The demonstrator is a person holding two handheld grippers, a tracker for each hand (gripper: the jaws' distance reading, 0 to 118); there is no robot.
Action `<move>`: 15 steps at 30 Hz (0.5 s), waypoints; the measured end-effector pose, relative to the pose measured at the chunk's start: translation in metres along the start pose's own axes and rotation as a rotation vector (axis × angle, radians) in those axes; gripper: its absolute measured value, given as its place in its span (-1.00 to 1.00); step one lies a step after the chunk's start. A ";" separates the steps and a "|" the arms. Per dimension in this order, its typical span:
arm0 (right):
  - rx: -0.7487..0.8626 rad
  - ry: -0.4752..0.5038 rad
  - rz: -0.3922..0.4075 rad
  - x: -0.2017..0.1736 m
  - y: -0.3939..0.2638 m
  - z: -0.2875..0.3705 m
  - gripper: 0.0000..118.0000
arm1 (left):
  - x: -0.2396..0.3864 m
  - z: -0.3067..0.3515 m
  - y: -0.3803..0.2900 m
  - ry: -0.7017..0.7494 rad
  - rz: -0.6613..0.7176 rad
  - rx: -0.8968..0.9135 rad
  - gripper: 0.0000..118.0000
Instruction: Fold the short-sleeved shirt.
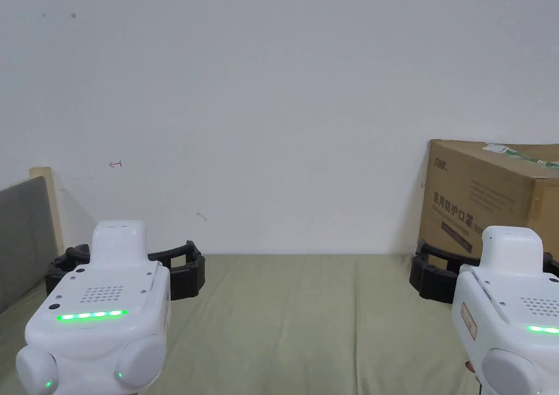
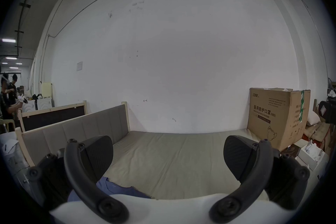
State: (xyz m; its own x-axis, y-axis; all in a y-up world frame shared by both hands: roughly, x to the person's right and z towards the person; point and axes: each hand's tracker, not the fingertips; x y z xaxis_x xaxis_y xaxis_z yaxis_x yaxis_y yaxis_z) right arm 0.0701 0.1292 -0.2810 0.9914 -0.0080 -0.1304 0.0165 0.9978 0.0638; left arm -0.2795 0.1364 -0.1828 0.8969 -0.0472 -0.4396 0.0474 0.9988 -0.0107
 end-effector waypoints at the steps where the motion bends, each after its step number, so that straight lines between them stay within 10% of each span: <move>1: 0.001 -0.001 0.001 0.000 0.000 0.000 1.00 | 0.000 0.000 0.000 0.001 -0.003 0.001 1.00; 15: 0.017 0.018 0.015 -0.002 0.001 0.004 1.00 | -0.001 0.001 0.004 0.013 0.001 0.019 1.00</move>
State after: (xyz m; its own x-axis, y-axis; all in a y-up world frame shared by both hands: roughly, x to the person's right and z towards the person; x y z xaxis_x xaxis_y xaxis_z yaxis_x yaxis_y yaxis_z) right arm 0.0686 0.1302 -0.2768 0.9891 0.0083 -0.1471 0.0040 0.9965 0.0832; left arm -0.2795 0.1405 -0.1812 0.8913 -0.0458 -0.4510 0.0549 0.9985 0.0071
